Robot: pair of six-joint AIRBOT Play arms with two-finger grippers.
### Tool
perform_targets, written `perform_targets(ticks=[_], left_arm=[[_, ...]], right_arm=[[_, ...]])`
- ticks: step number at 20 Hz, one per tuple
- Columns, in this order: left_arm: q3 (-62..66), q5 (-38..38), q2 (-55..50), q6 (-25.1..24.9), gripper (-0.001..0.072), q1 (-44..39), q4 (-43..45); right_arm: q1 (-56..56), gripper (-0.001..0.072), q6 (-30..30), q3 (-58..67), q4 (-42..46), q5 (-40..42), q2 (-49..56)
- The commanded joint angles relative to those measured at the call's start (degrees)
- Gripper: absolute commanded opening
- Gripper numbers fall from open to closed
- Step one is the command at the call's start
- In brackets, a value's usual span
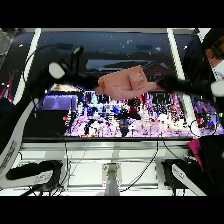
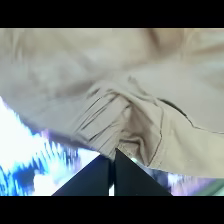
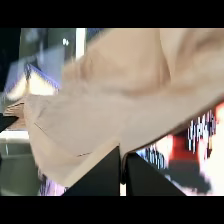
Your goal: Fold the clothes and pants, and hang the long-sleeved shirts on hangers.
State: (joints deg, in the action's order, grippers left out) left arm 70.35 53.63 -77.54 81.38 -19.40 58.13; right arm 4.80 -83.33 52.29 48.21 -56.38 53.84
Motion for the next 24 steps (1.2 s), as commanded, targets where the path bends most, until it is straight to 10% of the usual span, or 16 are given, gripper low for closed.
perform_targets(ticks=[1,12,24], left_arm=[[-14.8,-2.8,10.6,6.9,0.0009,-3.7,3.9],[-29.0,2.9,33.8,38.8,0.0009,-17.4,25.6],[-28.9,-12.2,22.8,39.6,0.0011,-2.1,16.5]], right_arm=[[-1.9,0.0004,-8.0,-13.6,0.3,0.0,-13.0],[-7.6,0.0004,-31.0,-17.3,7.9,-11.9,-30.1],[-8.2,0.0006,-8.2,11.8,-3.3,-0.6,17.0]])
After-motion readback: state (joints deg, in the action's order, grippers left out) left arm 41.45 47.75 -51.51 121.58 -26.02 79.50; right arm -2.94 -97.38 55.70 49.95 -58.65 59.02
